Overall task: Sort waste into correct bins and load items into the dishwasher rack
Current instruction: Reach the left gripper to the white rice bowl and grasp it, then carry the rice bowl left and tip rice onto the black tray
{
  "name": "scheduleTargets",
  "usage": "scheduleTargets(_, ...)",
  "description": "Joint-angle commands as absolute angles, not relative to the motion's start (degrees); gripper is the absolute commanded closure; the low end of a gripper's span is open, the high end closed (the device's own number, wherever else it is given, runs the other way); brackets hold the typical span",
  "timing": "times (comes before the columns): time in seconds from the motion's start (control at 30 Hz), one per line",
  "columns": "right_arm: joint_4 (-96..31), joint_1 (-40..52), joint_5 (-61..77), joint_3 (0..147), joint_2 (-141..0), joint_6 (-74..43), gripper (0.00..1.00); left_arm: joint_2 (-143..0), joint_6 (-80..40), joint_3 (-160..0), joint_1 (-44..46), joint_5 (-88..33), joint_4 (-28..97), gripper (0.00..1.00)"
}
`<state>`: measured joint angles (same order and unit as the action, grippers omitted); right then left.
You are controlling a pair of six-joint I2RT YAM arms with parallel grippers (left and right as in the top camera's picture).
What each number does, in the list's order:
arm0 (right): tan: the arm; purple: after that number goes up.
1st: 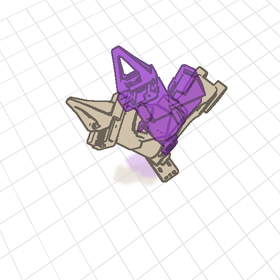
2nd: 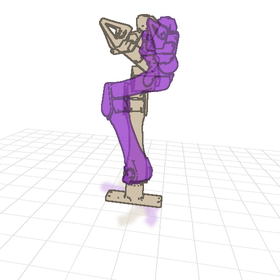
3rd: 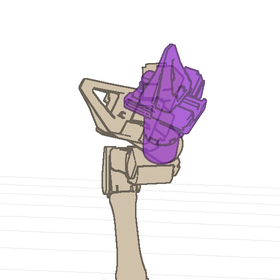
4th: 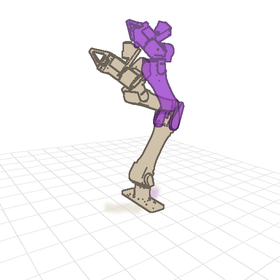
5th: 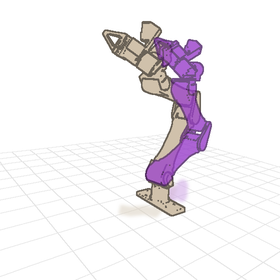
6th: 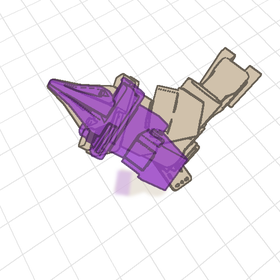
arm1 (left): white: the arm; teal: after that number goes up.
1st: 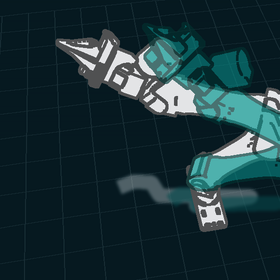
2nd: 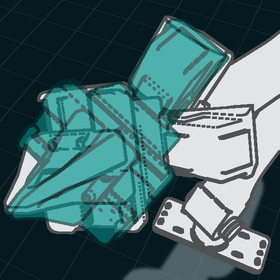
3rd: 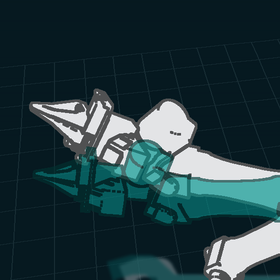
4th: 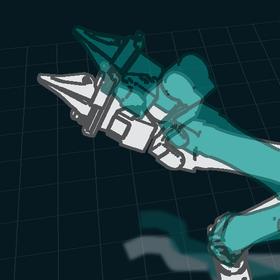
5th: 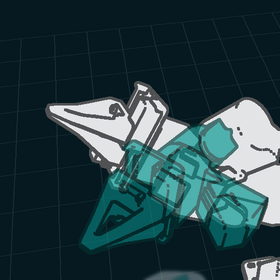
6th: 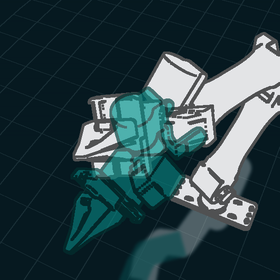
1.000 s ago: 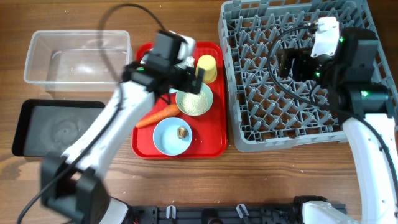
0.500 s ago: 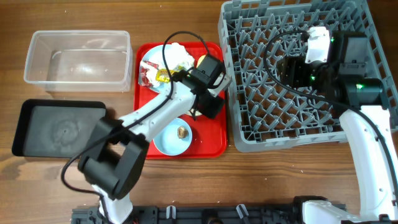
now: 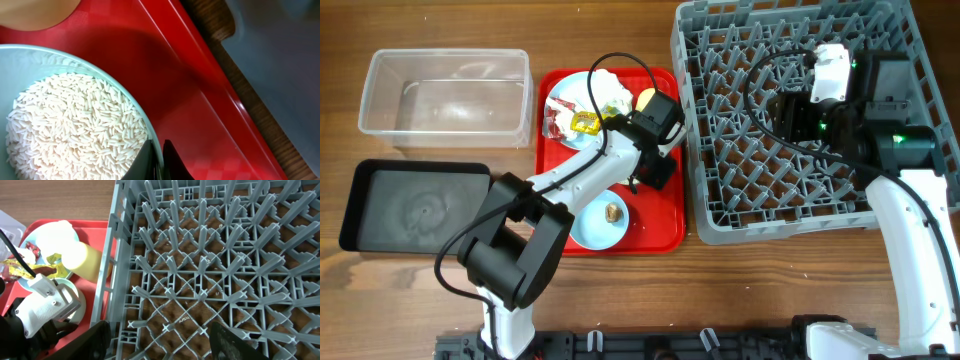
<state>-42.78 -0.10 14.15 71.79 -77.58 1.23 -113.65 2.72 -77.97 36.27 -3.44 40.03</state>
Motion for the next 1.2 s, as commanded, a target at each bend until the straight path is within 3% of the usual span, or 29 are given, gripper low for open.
scheduleTargets(0.0, -42.68, -0.21, 14.83, 73.01, -77.8, 1.52, 0.35, -114.34, 2.52, -77.67, 36.16, -4.4, 40.14, 0.96)
scheduleTargets(0.33, -42.63, -0.21, 14.85, 73.01, -77.8, 1.5, 0.35, -105.8, -3.38, -90.39, 34.52, -4.45, 55.05, 0.96)
scheduleTargets(0.57, -42.11, -0.21, 14.85, 73.01, -77.8, 1.52, 0.35, -96.07, -15.84, -90.5, 26.33, -4.45, 61.04, 0.96)
scheduleTargets(0.73, -41.17, -0.21, 14.87, 73.01, -77.8, 1.5, 0.35, -88.29, -20.01, -90.11, 15.05, -4.45, 72.66, 0.96)
scheduleTargets(0.9, -40.53, -0.21, 14.87, 73.01, -77.8, 1.5, 0.35, -81.25, -18.35, -84.51, 0.8, -6.94, 74.32, 0.96)
scheduleTargets(1.17, -40.77, -0.21, 14.87, 73.01, -77.8, 1.45, 0.35, -79.5, 2.55, -64.86, -30.83, -35.9, 62.92, 0.96)
